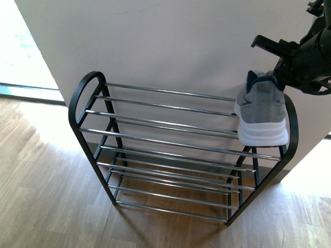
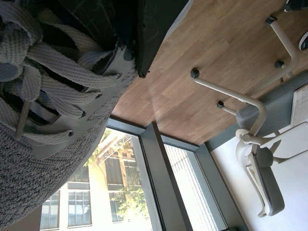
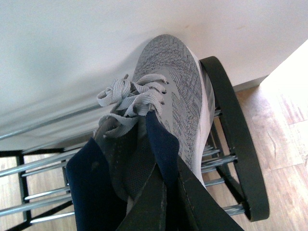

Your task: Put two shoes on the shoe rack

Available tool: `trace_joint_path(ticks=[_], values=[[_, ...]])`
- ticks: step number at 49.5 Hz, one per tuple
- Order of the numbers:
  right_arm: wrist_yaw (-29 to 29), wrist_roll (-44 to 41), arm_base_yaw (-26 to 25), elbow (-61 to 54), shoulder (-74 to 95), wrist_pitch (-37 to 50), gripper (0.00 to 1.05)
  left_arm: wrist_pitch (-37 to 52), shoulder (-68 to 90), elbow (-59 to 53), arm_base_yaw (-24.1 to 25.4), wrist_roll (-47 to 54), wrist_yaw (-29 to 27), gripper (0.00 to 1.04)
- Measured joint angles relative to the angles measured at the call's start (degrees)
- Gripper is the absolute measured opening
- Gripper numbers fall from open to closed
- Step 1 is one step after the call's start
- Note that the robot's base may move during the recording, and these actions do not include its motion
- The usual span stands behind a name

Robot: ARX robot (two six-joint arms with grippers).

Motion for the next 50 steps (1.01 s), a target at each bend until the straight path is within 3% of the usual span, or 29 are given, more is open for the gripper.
trace_joint_path(ticks=[19,34,41,44,46,50], values=[[0.0,-1.2,-1.5,6.3,6.5,-1.1,0.02,0.0,0.0,0.0,0.0,0.0,0.0,0.02],[-0.3,-0.8,-1.9,10.4,8.0,-8.7,0.49,0.0,0.0,0.0,0.0,0.0,0.0,0.02],[-0.3,-1.2,-1.8,13.3,8.0,-11.7,0.79,0.0,0.0,0.0,0.0,0.0,0.0,0.02],[-4.2,-2.2,-2.0,15.0,8.0,-14.8,0.93,0.0,0.0,0.0,0.0,0.0,0.0,0.02],[-7.4,-2.5,-2.2,15.8,8.0,-16.9,0.97,0.0,0.0,0.0,0.0,0.0,0.0,0.02],[-11.0,-4.9,-2.9,16.4,7.8,-19.6,0.95,0.0,0.0,0.0,0.0,0.0,0.0,0.02]])
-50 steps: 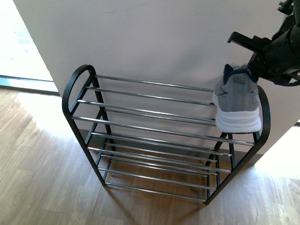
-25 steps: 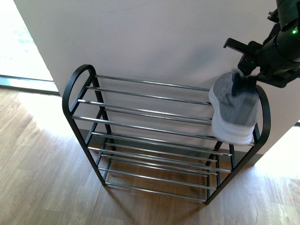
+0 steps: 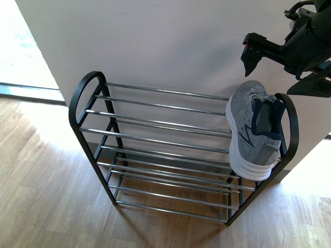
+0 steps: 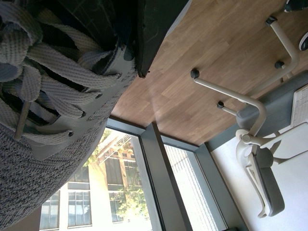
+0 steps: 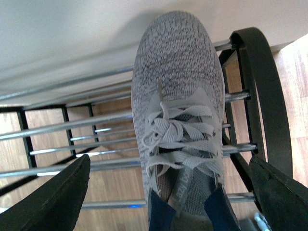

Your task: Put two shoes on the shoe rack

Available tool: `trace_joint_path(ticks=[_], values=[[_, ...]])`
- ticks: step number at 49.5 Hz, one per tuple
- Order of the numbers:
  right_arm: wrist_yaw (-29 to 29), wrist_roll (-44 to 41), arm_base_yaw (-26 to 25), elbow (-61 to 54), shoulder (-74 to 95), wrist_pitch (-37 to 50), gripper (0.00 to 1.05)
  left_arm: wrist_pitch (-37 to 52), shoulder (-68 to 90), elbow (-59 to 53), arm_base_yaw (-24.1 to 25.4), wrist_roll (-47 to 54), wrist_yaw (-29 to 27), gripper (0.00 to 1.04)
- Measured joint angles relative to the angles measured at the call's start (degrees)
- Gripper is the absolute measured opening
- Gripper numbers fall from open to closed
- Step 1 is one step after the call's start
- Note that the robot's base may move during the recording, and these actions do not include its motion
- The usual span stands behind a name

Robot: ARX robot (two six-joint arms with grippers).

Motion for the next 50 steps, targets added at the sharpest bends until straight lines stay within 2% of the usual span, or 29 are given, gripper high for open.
trace_joint_path(ticks=[7,11,19,23,27,28,29,31,32,34,38,41,50], values=[[-1.8,-5.4,-1.7,0.1,-1.3,-1.0,0.95,0.0,0.0,0.0,0.0,0.0,0.0,0.02],[-1.7,-11.8,-4.3,-2.9,-5.3,1.4,0.95,0.0,0.0,0.0,0.0,0.0,0.0,0.02],[-7.1,-25.7,-11.2,-16.7,-21.6,2.4,0.95,0.0,0.0,0.0,0.0,0.0,0.0,0.02],[-6.2,-31.6,-12.5,-24.3,-29.3,3.7,0.95,0.0,0.0,0.0,0.0,0.0,0.0,0.02],[-6.4,-34.2,-12.5,-25.7,-31.1,3.7,0.95,0.0,0.0,0.0,0.0,0.0,0.0,0.02],[-7.4,-34.2,-12.6,-26.3,-31.0,5.5,0.95,0.0,0.0,0.0,0.0,0.0,0.0,0.02],[-9.6,-33.5,-12.7,-28.3,-30.8,11.0,0.91,0.0,0.0,0.0,0.0,0.0,0.0,0.02],[-14.5,-32.0,-12.7,-34.8,-30.8,27.6,0.83,0.0,0.0,0.0,0.0,0.0,0.0,0.02],[-15.2,-31.5,-12.3,-39.2,-30.9,37.3,0.78,0.0,0.0,0.0,0.0,0.0,0.0,0.02],[-15.3,-31.0,-11.7,-44.8,-31.4,49.8,0.71,0.0,0.0,0.0,0.0,0.0,0.0,0.02],[-14.8,-30.3,-10.5,-51.7,-33.8,64.7,0.58,0.0,0.0,0.0,0.0,0.0,0.0,0.02],[-13.9,-30.1,-9.6,-54.9,-37.3,71.5,0.48,0.0,0.0,0.0,0.0,0.0,0.0,0.02],[-12.0,-30.0,-7.7,-60.9,-43.8,73.5,0.23,0.0,0.0,0.0,0.0,0.0,0.0,0.02]])
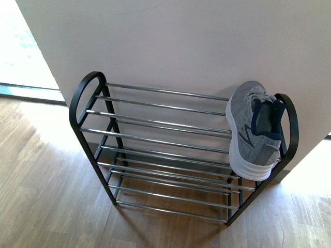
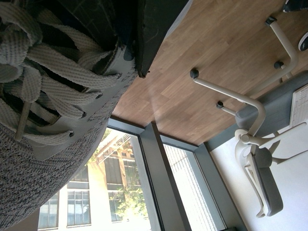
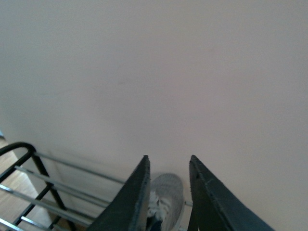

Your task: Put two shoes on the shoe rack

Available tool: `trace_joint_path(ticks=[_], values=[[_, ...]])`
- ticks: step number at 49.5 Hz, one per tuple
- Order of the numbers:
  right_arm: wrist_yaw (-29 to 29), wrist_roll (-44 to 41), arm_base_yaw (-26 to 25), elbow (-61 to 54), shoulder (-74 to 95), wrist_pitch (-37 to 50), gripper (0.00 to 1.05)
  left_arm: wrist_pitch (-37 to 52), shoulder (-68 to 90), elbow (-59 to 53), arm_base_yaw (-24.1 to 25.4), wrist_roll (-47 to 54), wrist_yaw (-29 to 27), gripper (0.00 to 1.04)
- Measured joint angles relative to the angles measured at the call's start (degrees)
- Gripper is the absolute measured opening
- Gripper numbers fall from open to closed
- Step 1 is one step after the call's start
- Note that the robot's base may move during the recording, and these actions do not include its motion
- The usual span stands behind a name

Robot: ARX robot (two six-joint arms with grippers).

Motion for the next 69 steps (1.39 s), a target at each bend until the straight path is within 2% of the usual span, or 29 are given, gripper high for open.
trace_joint_path(ticks=[8,19,22,26,53,69], values=[[1.5,-0.1,1.6,-5.3,-4.3,-0.7,0.01,0.0,0.0,0.0,0.0,0.0,0.0,0.02],[3.7,0.2,3.8,-11.7,-13.7,-3.5,0.02,0.0,0.0,0.0,0.0,0.0,0.0,0.02],[7.3,0.3,6.1,-13.8,-14.6,-1.6,0.02,0.0,0.0,0.0,0.0,0.0,0.0,0.02],[7.5,0.3,7.8,-15.7,-17.6,-3.9,0.02,0.0,0.0,0.0,0.0,0.0,0.0,0.02],[8.0,0.3,8.0,-18.4,-44.9,-26.6,0.02,0.0,0.0,0.0,0.0,0.0,0.0,0.02],[8.0,0.3,8.0,-18.4,-54.7,-35.9,0.02,0.0,0.0,0.0,0.0,0.0,0.0,0.02]])
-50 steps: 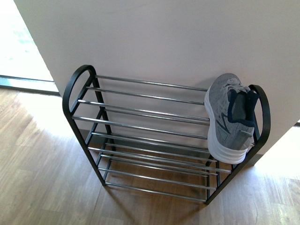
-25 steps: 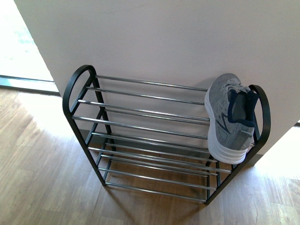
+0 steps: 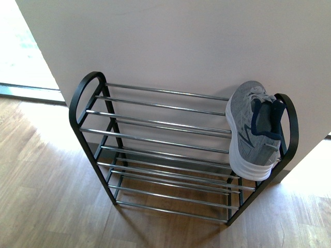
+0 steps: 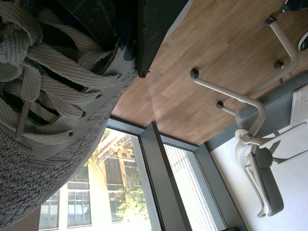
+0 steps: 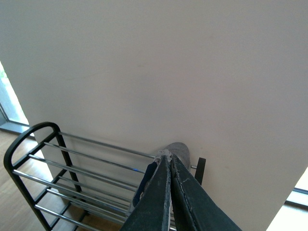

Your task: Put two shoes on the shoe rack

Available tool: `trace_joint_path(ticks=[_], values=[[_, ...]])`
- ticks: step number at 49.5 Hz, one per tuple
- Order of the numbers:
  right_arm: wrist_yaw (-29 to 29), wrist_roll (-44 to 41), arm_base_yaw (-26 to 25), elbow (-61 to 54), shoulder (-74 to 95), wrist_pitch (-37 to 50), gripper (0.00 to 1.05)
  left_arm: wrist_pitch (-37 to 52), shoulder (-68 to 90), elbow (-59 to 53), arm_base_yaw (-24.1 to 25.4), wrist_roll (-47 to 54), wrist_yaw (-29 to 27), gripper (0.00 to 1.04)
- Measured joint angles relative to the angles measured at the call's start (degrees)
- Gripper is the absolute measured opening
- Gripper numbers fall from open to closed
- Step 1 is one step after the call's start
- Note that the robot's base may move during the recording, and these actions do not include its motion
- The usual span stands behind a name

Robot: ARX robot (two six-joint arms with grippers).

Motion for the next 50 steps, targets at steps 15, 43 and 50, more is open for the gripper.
trace_joint_path(ticks=[15,43,50], values=[[0.0,0.0,0.0,0.0,-7.3,-7.2,0.02,0.0,0.0,0.0,0.0,0.0,0.0,0.02],[0.0,0.0,0.0,0.0,-21.8,-22.1,0.02,0.0,0.0,0.0,0.0,0.0,0.0,0.02],[0.0,0.0,0.0,0.0,-21.9,-22.1,0.02,0.0,0.0,0.0,0.0,0.0,0.0,0.02]])
